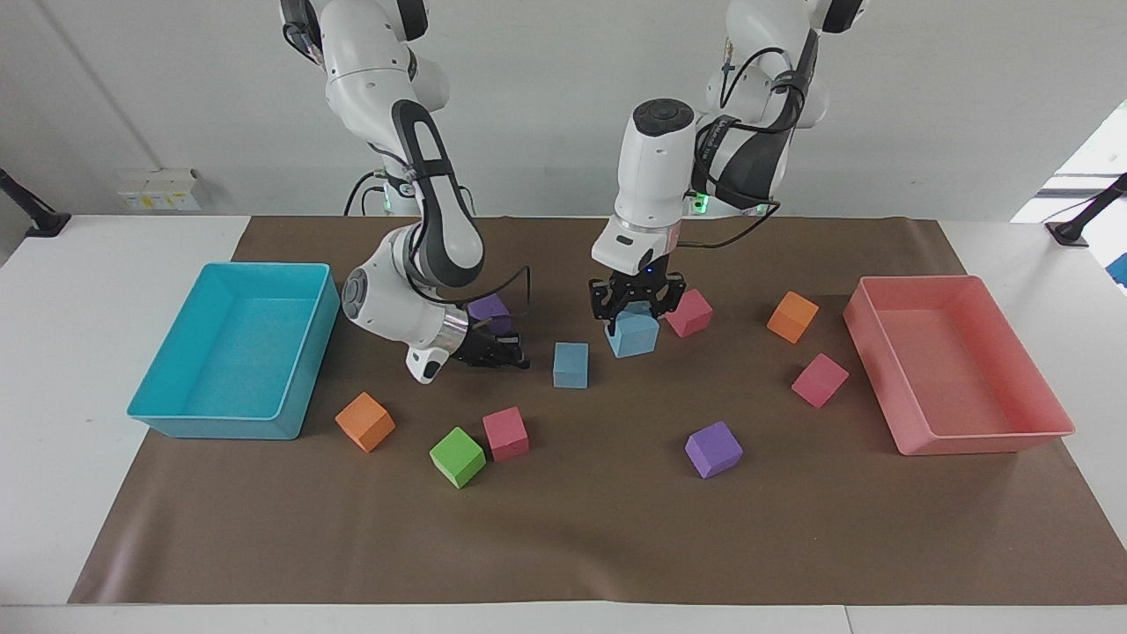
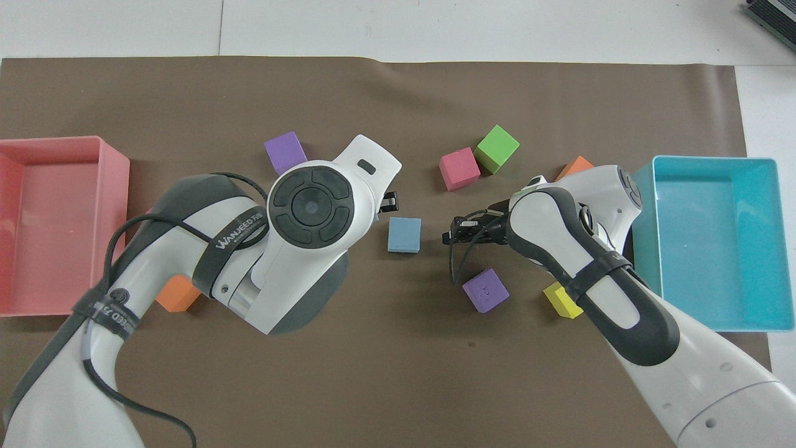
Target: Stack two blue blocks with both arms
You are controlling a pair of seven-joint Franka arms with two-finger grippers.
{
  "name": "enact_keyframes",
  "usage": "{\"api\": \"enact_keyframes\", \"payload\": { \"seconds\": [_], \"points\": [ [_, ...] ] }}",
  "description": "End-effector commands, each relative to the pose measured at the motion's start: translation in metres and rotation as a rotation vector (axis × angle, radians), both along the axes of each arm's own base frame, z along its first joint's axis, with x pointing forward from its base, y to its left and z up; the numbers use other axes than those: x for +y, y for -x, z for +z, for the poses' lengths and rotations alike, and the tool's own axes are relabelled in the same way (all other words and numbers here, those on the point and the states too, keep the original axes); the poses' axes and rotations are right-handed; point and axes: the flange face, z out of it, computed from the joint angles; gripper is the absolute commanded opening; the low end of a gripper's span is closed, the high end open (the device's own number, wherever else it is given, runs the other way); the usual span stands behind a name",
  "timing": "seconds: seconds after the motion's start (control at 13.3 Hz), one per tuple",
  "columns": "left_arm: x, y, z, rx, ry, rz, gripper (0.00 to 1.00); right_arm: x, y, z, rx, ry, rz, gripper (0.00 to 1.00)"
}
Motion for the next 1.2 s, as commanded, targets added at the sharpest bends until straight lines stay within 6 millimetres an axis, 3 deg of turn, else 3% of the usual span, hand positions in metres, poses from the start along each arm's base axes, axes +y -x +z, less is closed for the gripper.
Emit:
{"api": "enact_keyframes", "payload": {
  "seconds": [0.0, 0.22, 0.45, 0.75, 0.82, 0.9, 1.12],
  "points": [
    [-0.026, -0.011, -0.022, 0.035, -0.016, -0.040, 0.31, -0.001, -0.002, 0.000, -0.032, -0.022, -0.007, 0.00],
    [-0.043, -0.006, -0.036, 0.047, -0.016, -0.065, 0.30, -0.001, -0.002, 0.000, -0.031, -0.022, -0.006, 0.00],
    [-0.052, -0.012, -0.036, 0.041, -0.003, -0.078, 0.28, -0.001, -0.002, 0.000, -0.030, -0.023, -0.007, 0.00],
    [-0.064, -0.004, -0.033, 0.039, 0.001, -0.143, 0.25, -0.006, -0.004, 0.001, -0.030, -0.027, -0.013, 0.00],
    [-0.077, 0.006, -0.039, 0.044, -0.005, -0.173, 0.25, -0.006, -0.004, 0.001, -0.030, -0.027, -0.013, 0.00],
    [-0.081, 0.006, -0.058, 0.063, -0.014, -0.179, 0.25, -0.006, -0.004, 0.001, -0.030, -0.027, -0.012, 0.00],
    [-0.088, 0.010, -0.061, 0.059, -0.040, -0.202, 0.25, -0.005, -0.003, 0.000, -0.030, -0.026, -0.011, 0.00]
  ]
}}
